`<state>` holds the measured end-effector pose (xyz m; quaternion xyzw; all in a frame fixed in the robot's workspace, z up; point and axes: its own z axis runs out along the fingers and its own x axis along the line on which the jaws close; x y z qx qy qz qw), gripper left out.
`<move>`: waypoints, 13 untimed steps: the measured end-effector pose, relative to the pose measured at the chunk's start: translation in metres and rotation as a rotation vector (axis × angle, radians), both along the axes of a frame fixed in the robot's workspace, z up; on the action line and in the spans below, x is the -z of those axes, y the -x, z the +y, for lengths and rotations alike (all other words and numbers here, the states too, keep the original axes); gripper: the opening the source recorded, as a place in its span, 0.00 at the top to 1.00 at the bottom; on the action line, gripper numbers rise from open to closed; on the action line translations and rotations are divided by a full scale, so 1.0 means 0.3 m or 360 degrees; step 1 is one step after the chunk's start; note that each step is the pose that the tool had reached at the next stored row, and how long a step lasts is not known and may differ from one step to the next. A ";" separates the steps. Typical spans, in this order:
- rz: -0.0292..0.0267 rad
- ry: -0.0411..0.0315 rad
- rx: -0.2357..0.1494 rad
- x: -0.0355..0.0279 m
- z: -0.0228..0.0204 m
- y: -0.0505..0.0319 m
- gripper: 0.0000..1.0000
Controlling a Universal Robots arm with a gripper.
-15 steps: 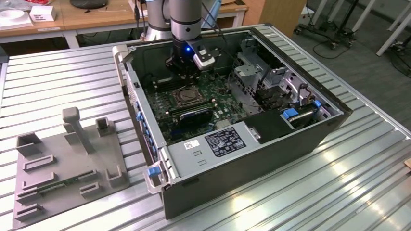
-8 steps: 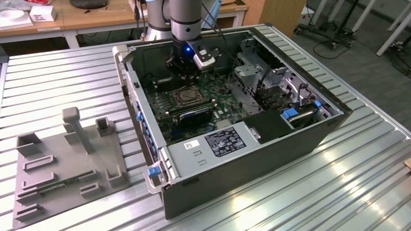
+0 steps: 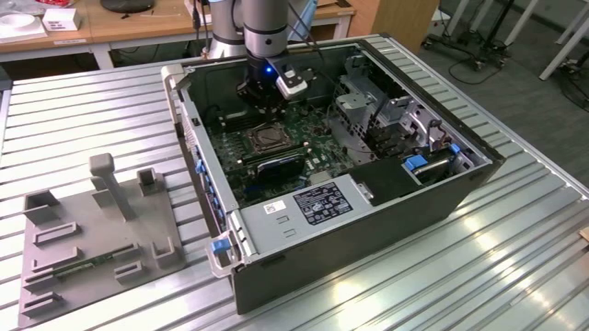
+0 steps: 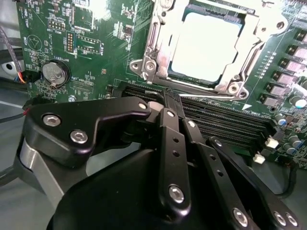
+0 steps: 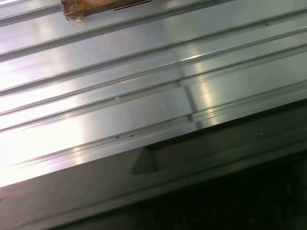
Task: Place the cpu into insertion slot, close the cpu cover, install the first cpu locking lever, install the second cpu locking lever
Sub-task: 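Install the first cpu locking lever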
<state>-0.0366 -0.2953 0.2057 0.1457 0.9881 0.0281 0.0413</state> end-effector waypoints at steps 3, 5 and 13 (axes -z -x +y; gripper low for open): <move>-0.00003 -0.0001 0.0008 0.000 0.004 0.000 0.89; -0.00003 -0.0001 0.0012 0.000 0.004 0.000 0.89; -0.00003 -0.0001 0.0024 0.000 0.008 0.000 0.89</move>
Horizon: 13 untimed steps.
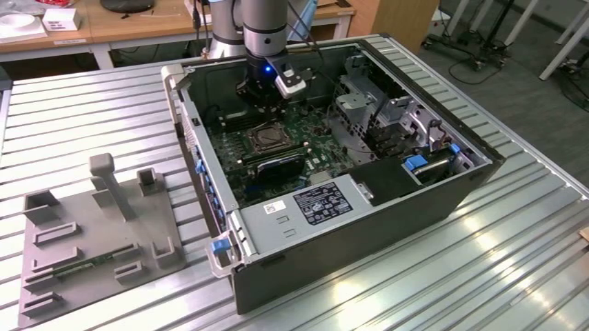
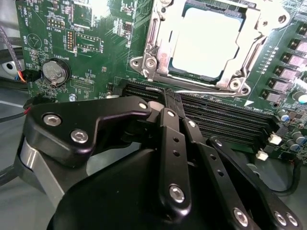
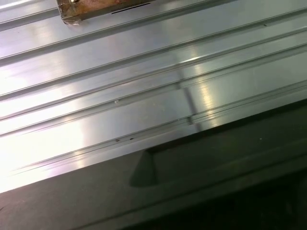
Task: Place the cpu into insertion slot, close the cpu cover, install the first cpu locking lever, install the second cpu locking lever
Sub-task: 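Install the first cpu locking lever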
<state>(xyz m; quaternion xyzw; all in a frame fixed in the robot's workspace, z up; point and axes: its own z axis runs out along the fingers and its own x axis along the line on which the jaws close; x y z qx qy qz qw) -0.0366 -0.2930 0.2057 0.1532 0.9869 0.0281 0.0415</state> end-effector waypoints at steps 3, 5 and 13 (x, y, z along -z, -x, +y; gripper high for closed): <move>-0.00001 0.0000 0.0005 0.000 0.001 0.000 0.89; -0.00002 0.0000 0.0006 0.000 0.001 0.000 0.89; -0.00001 0.0000 0.0006 0.000 0.001 0.000 0.89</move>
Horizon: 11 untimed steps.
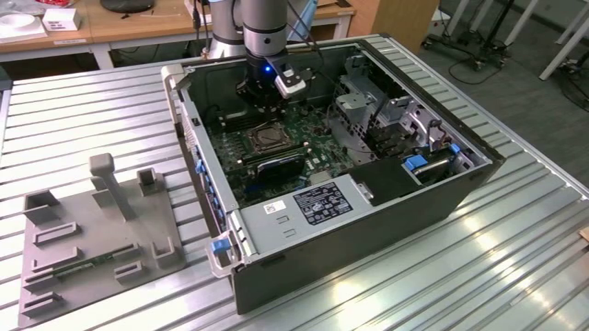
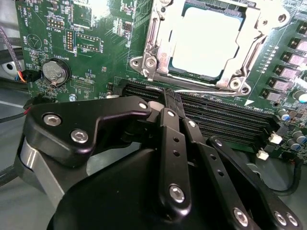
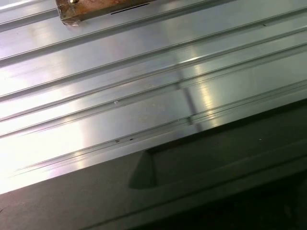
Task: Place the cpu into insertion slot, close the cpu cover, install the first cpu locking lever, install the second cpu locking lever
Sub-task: 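Install the first cpu locking lever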
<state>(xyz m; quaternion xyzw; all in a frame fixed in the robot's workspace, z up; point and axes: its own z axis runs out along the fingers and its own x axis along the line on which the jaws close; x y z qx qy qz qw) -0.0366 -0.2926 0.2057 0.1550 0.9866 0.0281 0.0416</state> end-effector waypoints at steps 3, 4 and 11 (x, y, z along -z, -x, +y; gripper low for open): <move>0.00000 0.0000 0.0000 0.000 0.000 0.000 0.89; 0.00000 0.0000 0.0000 0.000 0.000 0.000 0.89; 0.00000 0.0000 0.0000 0.000 -0.001 0.000 0.89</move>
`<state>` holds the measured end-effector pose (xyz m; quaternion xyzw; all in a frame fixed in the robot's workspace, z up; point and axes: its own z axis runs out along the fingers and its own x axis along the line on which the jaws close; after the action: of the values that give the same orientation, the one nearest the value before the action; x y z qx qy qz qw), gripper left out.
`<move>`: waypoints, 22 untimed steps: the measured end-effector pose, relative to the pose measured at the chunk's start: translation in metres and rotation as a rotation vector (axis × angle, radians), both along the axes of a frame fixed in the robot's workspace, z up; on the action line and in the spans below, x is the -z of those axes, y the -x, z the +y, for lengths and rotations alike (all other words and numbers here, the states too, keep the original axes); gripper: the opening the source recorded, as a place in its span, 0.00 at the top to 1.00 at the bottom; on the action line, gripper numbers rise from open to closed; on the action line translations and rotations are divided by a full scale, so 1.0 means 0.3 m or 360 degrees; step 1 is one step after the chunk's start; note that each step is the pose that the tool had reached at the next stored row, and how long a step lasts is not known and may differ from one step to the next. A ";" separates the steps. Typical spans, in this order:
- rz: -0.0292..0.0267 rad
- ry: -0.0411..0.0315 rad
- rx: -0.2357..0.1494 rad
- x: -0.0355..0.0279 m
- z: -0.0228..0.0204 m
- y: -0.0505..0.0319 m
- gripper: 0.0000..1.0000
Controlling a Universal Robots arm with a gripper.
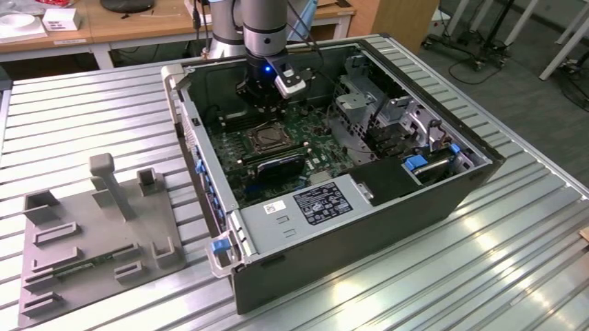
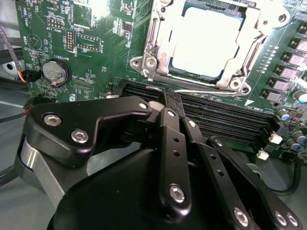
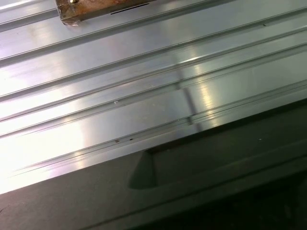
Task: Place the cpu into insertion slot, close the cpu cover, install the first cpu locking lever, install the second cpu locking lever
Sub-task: 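Install the first cpu locking lever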
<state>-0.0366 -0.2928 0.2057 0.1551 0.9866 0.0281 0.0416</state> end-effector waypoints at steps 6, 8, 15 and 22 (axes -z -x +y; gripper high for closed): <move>0.00000 0.0000 0.0000 0.000 -0.014 0.000 0.89; 0.00000 0.0000 0.0000 0.000 -0.014 0.000 0.89; 0.00002 0.0000 0.0007 0.000 -0.014 0.000 0.89; 0.00001 -0.0001 0.0051 0.001 -0.012 0.000 0.89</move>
<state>-0.0366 -0.2965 0.2054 0.1709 0.9840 0.0278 0.0420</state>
